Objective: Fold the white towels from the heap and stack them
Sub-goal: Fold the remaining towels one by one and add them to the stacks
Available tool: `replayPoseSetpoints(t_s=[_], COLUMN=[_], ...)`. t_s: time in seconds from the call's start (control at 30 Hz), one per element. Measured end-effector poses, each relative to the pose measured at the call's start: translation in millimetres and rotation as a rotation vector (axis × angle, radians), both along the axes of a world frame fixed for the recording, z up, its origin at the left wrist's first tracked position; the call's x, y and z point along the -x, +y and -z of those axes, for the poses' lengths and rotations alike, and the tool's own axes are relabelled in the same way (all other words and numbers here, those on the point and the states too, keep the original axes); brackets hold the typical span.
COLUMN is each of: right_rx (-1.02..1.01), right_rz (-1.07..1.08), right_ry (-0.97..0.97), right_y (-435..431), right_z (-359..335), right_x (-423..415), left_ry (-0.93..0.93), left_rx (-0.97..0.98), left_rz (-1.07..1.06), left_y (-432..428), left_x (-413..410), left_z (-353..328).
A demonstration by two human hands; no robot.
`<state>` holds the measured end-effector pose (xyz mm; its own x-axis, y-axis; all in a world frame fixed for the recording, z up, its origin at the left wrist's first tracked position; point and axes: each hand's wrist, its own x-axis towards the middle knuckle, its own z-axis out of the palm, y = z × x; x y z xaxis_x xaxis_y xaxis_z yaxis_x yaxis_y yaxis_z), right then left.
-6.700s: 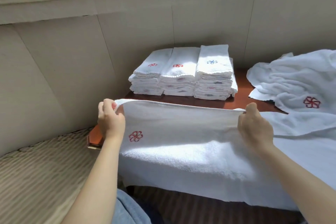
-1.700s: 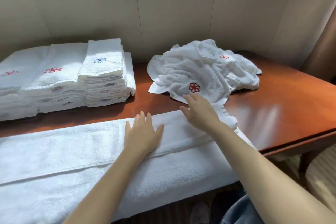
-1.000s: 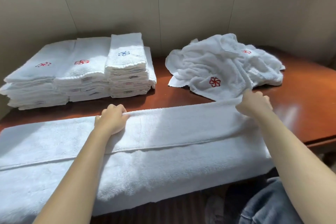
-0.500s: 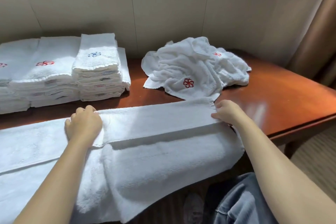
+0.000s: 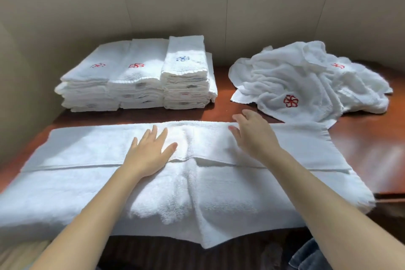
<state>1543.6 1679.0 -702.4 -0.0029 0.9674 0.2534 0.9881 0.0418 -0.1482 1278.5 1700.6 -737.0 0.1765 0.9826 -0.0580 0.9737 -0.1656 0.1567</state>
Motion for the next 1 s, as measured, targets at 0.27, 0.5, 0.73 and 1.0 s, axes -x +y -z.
replayPoseSetpoints(t_s=[0.27, 0.5, 0.73, 1.0], right_rx=[0.327, 0.273, 0.353, 0.105], right_rz=[-0.152, -0.204, -0.389, -0.44], right_ry=[-0.01, 0.028, -0.079, 0.004], right_y=[22, 20, 17, -3], right_z=[36, 29, 34, 30], right_x=[45, 72, 97, 94], left_ry=[0.026, 0.004, -0.027, -0.218], left_rx=[-0.011, -0.021, -0.046, -0.398], left_rz=[-0.217, -0.507, -0.554, -0.205], left_y=[-17, -11, -7, -41], left_x=[101, 174, 205, 166], left_z=[-2, 3, 7, -9])
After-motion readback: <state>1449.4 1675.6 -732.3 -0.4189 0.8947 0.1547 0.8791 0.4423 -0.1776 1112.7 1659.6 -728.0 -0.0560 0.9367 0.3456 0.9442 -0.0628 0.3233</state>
